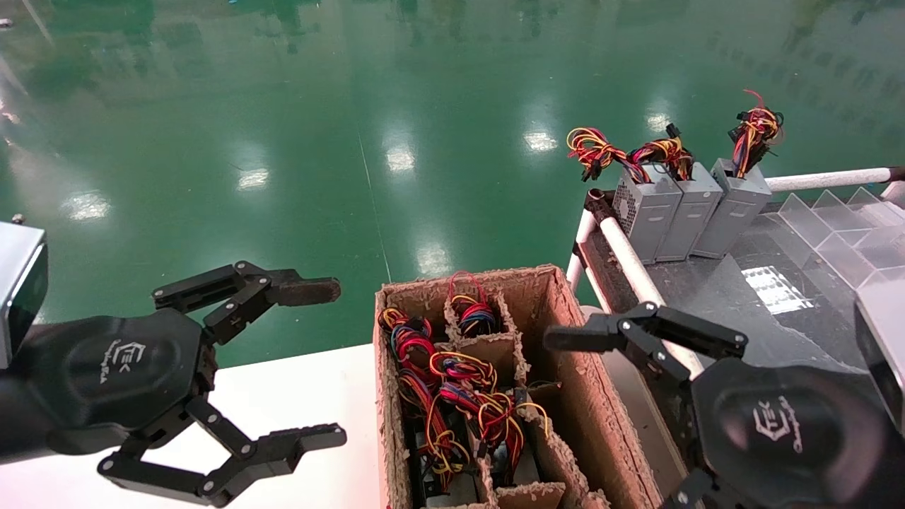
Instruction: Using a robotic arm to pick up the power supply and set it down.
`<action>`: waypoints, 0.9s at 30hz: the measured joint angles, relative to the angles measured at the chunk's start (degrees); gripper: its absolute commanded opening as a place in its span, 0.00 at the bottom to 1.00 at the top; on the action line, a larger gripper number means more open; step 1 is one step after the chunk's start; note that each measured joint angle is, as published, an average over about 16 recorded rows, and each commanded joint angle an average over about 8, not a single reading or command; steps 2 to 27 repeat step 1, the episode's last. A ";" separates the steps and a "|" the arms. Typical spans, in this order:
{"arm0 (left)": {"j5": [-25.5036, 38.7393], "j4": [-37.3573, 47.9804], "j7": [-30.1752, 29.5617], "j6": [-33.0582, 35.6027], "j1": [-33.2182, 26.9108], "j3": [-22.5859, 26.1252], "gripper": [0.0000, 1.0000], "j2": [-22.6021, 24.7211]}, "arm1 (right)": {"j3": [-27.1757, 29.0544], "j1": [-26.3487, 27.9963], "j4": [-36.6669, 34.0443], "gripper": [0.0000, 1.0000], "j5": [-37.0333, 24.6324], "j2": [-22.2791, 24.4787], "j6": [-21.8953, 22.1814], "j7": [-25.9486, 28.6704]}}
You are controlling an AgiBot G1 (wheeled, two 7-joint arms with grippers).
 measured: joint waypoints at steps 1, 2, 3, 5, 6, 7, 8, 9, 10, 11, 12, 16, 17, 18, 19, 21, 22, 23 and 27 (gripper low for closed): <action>0.00 0.00 0.00 0.00 0.00 0.00 1.00 0.00 | 0.02 -0.13 0.18 1.00 0.11 0.05 -0.10 0.05; 0.00 0.00 0.00 0.00 0.00 0.00 1.00 0.00 | 0.02 -0.13 0.18 1.00 0.11 0.05 -0.10 0.05; 0.00 0.00 0.00 0.00 0.00 0.00 1.00 0.00 | 0.02 -0.13 0.18 1.00 0.11 0.05 -0.10 0.05; 0.00 0.00 0.00 0.00 0.00 0.00 1.00 0.00 | 0.02 -0.13 0.18 1.00 0.11 0.05 -0.10 0.05; 0.00 0.00 0.00 0.00 0.00 0.00 1.00 0.00 | 0.02 -0.13 0.18 1.00 0.11 0.05 -0.10 0.05; 0.00 0.00 0.00 0.00 0.00 0.00 1.00 0.00 | 0.02 -0.13 0.18 1.00 0.11 0.05 -0.10 0.05; 0.00 0.00 0.00 0.00 0.00 0.00 1.00 0.00 | 0.02 -0.13 0.18 1.00 0.11 0.05 -0.10 0.05; 0.00 0.00 0.00 0.00 0.00 0.00 1.00 0.00 | 0.02 -0.13 0.18 1.00 0.11 0.05 -0.10 0.05; 0.00 0.00 0.00 0.00 0.00 0.00 1.00 0.00 | 0.02 -0.13 0.18 1.00 0.11 0.05 -0.10 0.05; 0.00 0.00 0.00 0.00 0.00 0.00 1.00 0.00 | 0.02 -0.13 0.18 1.00 0.11 0.05 -0.10 0.05; 0.00 0.00 0.00 0.00 0.00 0.00 1.00 0.00 | 0.02 -0.13 0.18 1.00 0.11 0.05 -0.10 0.05; 0.00 0.00 0.00 0.00 0.00 0.00 1.00 0.00 | 0.02 -0.13 0.18 1.00 0.11 0.05 -0.10 0.05; 0.00 0.00 0.00 0.00 0.00 0.00 1.00 0.00 | 0.02 -0.13 0.18 1.00 0.11 0.05 -0.10 0.05; 0.00 0.00 0.00 0.00 0.00 0.00 1.00 0.00 | 0.02 -0.13 0.18 1.00 0.11 0.05 -0.10 0.05; 0.00 0.00 0.00 0.00 0.00 0.00 1.00 0.00 | 0.02 -0.13 0.18 1.00 0.11 0.05 -0.10 0.05; 0.00 0.00 0.00 0.00 0.00 0.00 1.00 0.00 | 0.02 -0.13 0.18 1.00 0.11 0.05 -0.10 0.05; 0.00 0.00 0.00 0.00 0.00 0.00 1.00 0.00 | 0.02 -0.13 0.18 1.00 0.11 0.05 -0.10 0.05; 0.00 0.00 0.00 0.00 0.00 0.00 1.00 0.00 | 0.02 -0.13 0.18 1.00 0.11 0.05 -0.10 0.05; 0.00 0.00 0.00 0.00 0.00 0.00 1.00 0.00 | 0.02 -0.13 0.18 1.00 0.11 0.05 -0.10 0.05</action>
